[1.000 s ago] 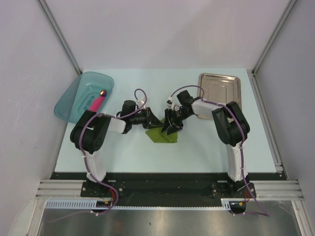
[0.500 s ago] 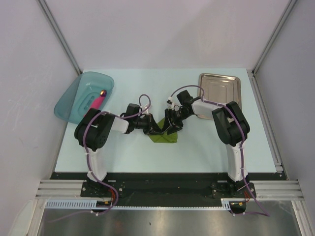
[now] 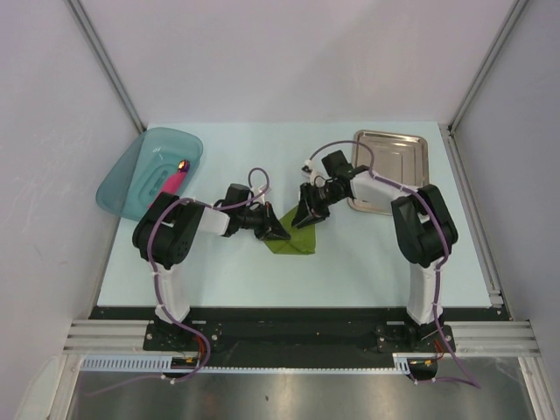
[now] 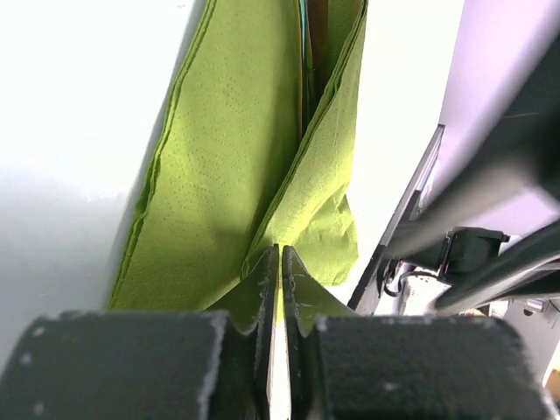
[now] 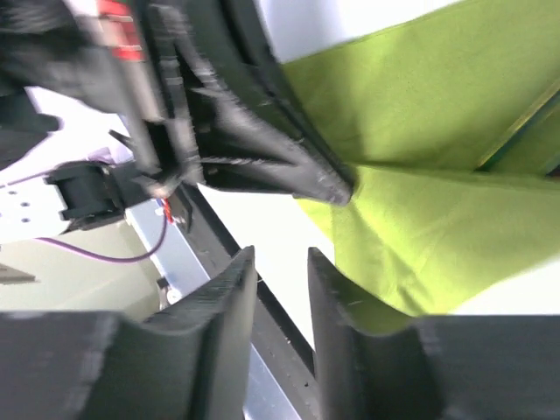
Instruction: Place the utensils on the paper napkin and roll it up
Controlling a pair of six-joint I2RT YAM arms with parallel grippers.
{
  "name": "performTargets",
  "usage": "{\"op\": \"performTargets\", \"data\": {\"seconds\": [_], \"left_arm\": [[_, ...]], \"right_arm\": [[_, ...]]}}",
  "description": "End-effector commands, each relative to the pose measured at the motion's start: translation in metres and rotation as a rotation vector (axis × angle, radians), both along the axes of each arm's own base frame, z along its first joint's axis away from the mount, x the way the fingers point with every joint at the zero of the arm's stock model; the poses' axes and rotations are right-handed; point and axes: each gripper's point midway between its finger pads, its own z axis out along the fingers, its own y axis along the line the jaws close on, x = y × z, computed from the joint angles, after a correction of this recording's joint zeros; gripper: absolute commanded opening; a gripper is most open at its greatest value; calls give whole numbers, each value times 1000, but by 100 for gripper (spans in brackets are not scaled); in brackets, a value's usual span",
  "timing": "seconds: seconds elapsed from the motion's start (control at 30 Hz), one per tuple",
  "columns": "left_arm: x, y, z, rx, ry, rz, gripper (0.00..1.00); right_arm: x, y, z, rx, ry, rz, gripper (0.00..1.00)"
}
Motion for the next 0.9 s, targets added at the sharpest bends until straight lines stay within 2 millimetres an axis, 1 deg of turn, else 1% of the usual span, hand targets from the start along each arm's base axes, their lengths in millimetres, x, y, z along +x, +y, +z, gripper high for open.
{"op": "performTargets", "data": {"seconds": [0.0, 0.07, 0.1, 0.2, 0.23, 0.3, 0.33, 0.37, 0.43, 0.47, 0.63, 0.67, 0.7, 0.87], "left_arm": [[7, -3, 10, -11, -60, -10, 7], [9, -4, 14, -20, -72, -6, 8], [9, -4, 14, -22, -73, -7, 8], [9, -5, 16, -29, -72, -7, 9], [9, -5, 18, -35, -77, -7, 9], [8, -6, 22, -48, -79, -10, 16], [10, -6, 28, -62, -99, -7, 19], [11, -6, 31, -69, -109, -3, 26], [14, -4, 43, -99, -141, 15, 34], [14, -3, 45, -103, -144, 18, 39], [19, 6, 52, -93, -152, 50, 50], [19, 7, 55, -93, -160, 48, 51], [19, 9, 54, -83, -169, 46, 52], [15, 15, 44, -32, -155, 44, 53]], "right_arm": [[16, -23, 23, 8, -78, -56, 25], [19, -32, 12, -34, -68, -77, 18], [21, -38, 5, -62, -70, -87, 13], [20, -41, -9, -107, -76, -83, 7], [20, -41, -14, -118, -73, -81, 7], [19, -40, -20, -131, -79, -66, 6], [18, -40, -23, -138, -75, -62, 5], [18, -41, -30, -153, -69, -61, 5], [15, -40, -36, -162, -63, -50, 5], [14, -40, -42, -171, -55, -48, 5], [12, -37, -44, -171, -51, -38, 4], [12, -38, -45, -172, -53, -37, 4], [12, -38, -44, -172, -53, -37, 4], [11, -38, -42, -167, -54, -36, 4]]}}
